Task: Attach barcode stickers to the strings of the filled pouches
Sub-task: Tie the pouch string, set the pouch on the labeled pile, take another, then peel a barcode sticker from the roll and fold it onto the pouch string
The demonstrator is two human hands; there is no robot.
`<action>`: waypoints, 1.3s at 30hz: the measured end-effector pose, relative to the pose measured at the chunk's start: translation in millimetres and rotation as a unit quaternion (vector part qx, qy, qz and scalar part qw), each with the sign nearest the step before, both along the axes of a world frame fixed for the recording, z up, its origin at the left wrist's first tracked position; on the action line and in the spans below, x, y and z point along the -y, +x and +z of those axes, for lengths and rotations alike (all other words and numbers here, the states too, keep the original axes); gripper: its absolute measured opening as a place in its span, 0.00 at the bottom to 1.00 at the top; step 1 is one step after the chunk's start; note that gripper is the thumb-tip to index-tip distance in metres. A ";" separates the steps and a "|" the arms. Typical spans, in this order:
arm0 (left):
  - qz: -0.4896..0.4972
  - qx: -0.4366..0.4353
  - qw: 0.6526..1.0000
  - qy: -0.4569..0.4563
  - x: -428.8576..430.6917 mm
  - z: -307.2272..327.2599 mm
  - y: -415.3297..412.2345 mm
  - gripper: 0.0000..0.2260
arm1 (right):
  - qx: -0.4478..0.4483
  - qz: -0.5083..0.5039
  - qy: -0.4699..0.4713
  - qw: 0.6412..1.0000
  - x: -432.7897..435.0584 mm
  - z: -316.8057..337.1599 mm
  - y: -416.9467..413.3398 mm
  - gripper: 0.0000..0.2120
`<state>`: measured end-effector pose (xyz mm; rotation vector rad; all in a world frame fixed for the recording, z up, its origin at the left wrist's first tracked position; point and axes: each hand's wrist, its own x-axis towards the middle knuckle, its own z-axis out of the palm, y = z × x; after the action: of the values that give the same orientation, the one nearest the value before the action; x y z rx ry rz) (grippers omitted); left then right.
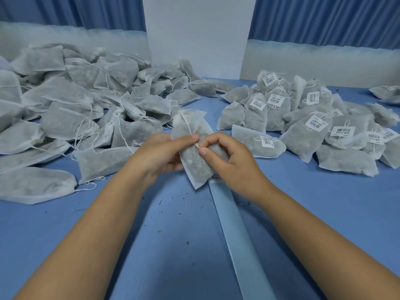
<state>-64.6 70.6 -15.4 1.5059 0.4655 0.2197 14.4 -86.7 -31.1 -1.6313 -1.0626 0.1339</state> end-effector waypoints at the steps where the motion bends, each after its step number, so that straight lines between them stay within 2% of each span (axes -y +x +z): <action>1: 0.017 0.000 1.000 0.001 -2.2 -1.0 0.5 0.09 | -0.020 -0.010 0.002 1.000 0.1 1.6 2.5 0.04; 4: 0.074 -0.005 0.997 -0.024 -13.6 -0.9 1.0 0.08 | -0.086 -0.123 -0.036 0.988 2.7 6.7 18.1 0.06; 6: 0.093 -0.015 0.992 -0.081 -20.5 1.5 -0.6 0.07 | -0.094 -0.184 -0.151 0.967 8.1 9.4 27.9 0.08; 8: 0.078 -0.031 0.984 -0.157 -23.9 3.1 -3.2 0.08 | -0.113 -0.163 -0.262 0.944 12.8 10.7 30.2 0.09; 11: 0.018 -0.067 0.976 -0.205 -21.0 1.8 -2.7 0.13 | -0.132 -0.107 -0.328 0.929 14.5 11.3 26.7 0.14; 13: -0.005 -0.088 0.976 -0.201 -16.9 -2.1 -0.1 0.16 | -0.145 -0.084 -0.309 0.936 14.2 10.4 25.9 0.15; 18: -0.054 -0.102 0.972 -0.205 -12.7 -6.3 4.0 0.18 | -0.191 -0.051 -0.180 0.964 14.8 9.9 26.1 0.11; 21: -0.065 -0.105 0.970 -0.207 -12.5 -6.6 4.5 0.20 | -0.182 -0.029 -0.143 0.972 14.6 12.4 25.0 0.08; 24: -0.072 -0.095 0.967 -0.227 -11.7 -6.5 3.7 0.21 | -0.137 -0.007 -0.154 0.979 13.8 12.3 21.6 0.08; 28: -0.071 -0.084 0.965 -0.237 -12.5 -7.9 3.5 0.22 | 0.009 -0.027 -0.180 0.983 12.3 8.5 18.2 0.12; 30: -0.068 -0.086 0.966 -0.236 -12.5 -7.9 4.1 0.23 | 0.052 -0.050 -0.169 0.983 11.7 5.9 17.4 0.14; 33: -0.059 -0.087 0.967 -0.234 -13.1 -8.7 4.7 0.25 | 0.092 -0.055 -0.159 0.981 10.1 4.1 16.0 0.12; 37: -0.067 -0.088 0.967 -0.229 -13.1 -7.5 4.1 0.20 | 0.112 -0.047 -0.180 0.976 9.3 3.8 16.6 0.13; 39: -0.058 -0.090 0.968 -0.228 -13.6 -8.0 4.0 0.21 | 0.111 -0.057 -0.181 0.976 9.0 2.6 18.0 0.13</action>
<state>-60.6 84.1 -23.3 1.0988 0.5294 -0.1154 32.4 -95.7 -28.5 -2.0709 -1.1582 0.0740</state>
